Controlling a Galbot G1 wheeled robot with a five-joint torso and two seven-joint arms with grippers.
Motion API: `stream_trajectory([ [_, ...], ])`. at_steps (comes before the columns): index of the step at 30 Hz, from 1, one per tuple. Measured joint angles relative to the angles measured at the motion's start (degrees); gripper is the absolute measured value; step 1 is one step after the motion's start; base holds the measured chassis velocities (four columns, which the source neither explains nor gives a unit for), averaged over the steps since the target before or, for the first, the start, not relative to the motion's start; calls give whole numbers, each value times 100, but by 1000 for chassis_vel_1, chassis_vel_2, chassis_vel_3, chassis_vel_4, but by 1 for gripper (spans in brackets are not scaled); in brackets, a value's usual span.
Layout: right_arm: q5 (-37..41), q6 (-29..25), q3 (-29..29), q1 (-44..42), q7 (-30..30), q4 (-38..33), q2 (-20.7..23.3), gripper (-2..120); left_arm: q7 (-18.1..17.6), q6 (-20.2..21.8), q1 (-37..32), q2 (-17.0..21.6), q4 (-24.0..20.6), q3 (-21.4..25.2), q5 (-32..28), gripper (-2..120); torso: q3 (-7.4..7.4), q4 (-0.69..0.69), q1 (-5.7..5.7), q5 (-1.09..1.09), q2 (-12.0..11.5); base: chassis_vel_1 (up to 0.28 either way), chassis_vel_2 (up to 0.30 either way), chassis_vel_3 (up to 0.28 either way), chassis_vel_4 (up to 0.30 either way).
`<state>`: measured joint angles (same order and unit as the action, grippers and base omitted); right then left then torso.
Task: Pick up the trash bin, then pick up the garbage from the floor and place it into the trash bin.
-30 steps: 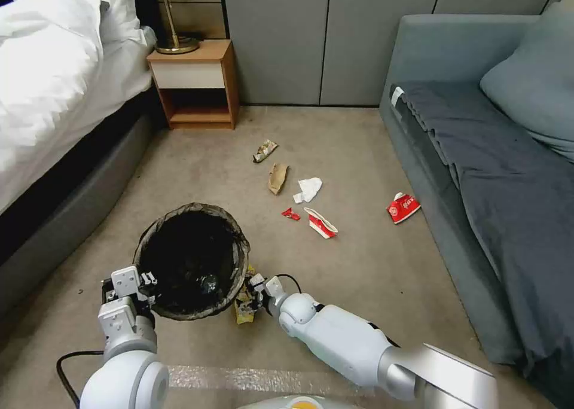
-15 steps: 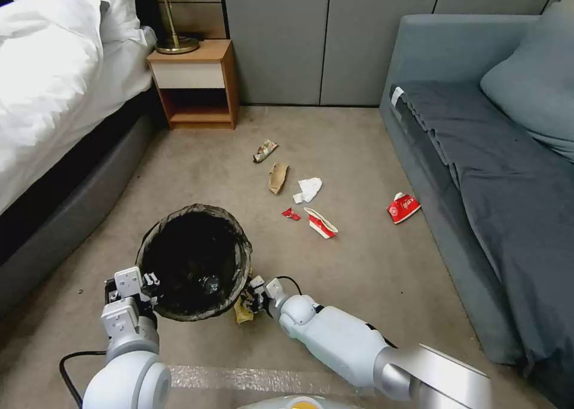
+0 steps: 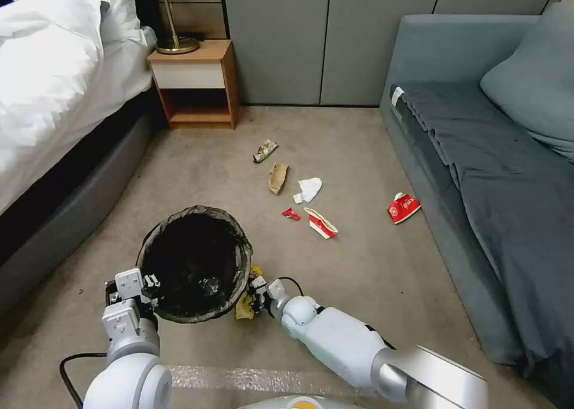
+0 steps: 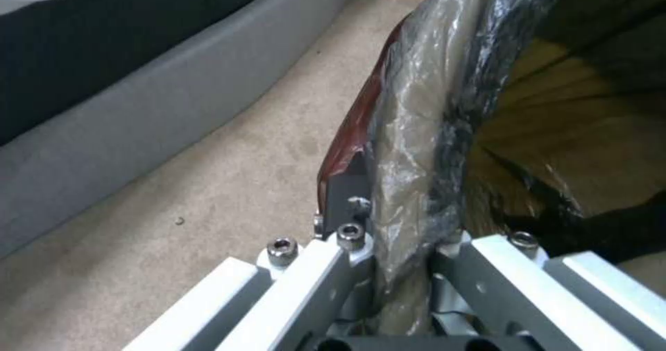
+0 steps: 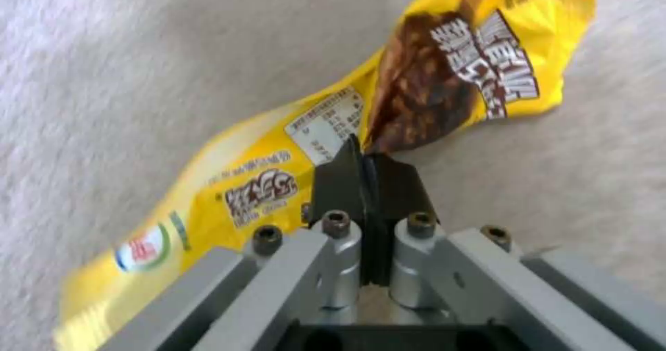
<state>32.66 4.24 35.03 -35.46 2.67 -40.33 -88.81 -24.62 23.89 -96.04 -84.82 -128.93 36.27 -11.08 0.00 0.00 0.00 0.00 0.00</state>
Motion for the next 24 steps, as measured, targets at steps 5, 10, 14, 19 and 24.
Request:
stream_trajectory([
  [5, 85, 22, -137, -49, -119, -463, 289, 0, 4, 0, 50, 58, 74, -2, -74, 0, 0, 0, 0, 1, 0, 0, 0, 0, 0],
  [10, 105, 30, -321, -174, -206, -845, 534, 0, 1, 20, 110, 82, 111, 16, -150, 0, 0, 0, 0, 1, 0, 0, 0, 0, 0],
  [14, 76, -1, -823, -433, -301, -1401, 884, 0, -2, 39, 119, 156, 154, 22, -209, 0, 0, -1, 0, 2, 0, 0, 0, 0, 0],
  [19, -42, -222, -1468, -678, -355, -1815, 1139, 0, -8, 59, 98, 237, 160, 12, -266, 0, 0, -1, 0, 2, 0, 0, 0, 0, 0],
  [24, -102, -559, -2200, -930, -372, -2671, 1434, 0, -11, 83, 80, 287, 154, -64, -282, 0, 0, -1, 0, 2, 0, 0, 0, 0, 0],
])
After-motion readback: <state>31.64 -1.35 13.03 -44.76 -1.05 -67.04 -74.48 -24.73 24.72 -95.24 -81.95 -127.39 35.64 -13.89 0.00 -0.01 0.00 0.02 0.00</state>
